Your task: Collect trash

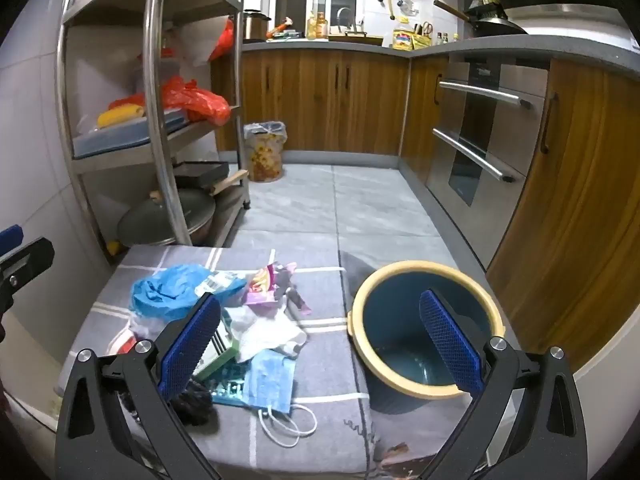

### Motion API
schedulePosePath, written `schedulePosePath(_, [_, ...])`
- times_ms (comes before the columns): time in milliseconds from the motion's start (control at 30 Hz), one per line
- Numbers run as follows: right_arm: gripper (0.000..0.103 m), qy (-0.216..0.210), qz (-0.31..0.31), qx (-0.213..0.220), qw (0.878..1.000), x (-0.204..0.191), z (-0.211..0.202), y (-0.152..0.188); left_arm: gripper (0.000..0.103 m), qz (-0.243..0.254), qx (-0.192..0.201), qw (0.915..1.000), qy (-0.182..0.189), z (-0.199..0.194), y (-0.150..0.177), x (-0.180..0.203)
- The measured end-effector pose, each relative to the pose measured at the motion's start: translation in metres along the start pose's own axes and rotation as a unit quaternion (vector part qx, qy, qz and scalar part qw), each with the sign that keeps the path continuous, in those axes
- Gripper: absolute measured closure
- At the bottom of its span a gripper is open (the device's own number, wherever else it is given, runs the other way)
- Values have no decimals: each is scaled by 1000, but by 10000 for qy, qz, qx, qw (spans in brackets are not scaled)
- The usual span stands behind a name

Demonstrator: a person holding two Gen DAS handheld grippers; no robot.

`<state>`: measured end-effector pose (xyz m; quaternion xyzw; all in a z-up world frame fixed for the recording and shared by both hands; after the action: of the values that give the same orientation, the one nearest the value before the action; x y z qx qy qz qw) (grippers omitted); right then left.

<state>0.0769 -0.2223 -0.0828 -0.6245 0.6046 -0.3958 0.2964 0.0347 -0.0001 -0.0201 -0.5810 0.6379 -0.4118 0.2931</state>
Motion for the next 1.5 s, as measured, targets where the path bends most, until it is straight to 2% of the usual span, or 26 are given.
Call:
schedulePosePath(1200, [4,-34,83,-87,9999,6,4,5,5,29,-70,10000,-31,6,8,3])
schedulePosePath(1500, [4,-119,171,-211,9996,4,8,7,5,-91,-138,9999,21,14,21,3])
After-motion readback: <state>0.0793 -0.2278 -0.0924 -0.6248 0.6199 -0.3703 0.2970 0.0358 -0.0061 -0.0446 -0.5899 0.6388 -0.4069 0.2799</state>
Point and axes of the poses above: each gripper's, at about its wrist camera, not at the fingertips, and z roughly the way its jaws point, x to its right, y to its underside, the point moved 4 cm from there along z, roughly the way its jaws point, and after that the axes turned 11 degrees about y, right-handed, at the moved point
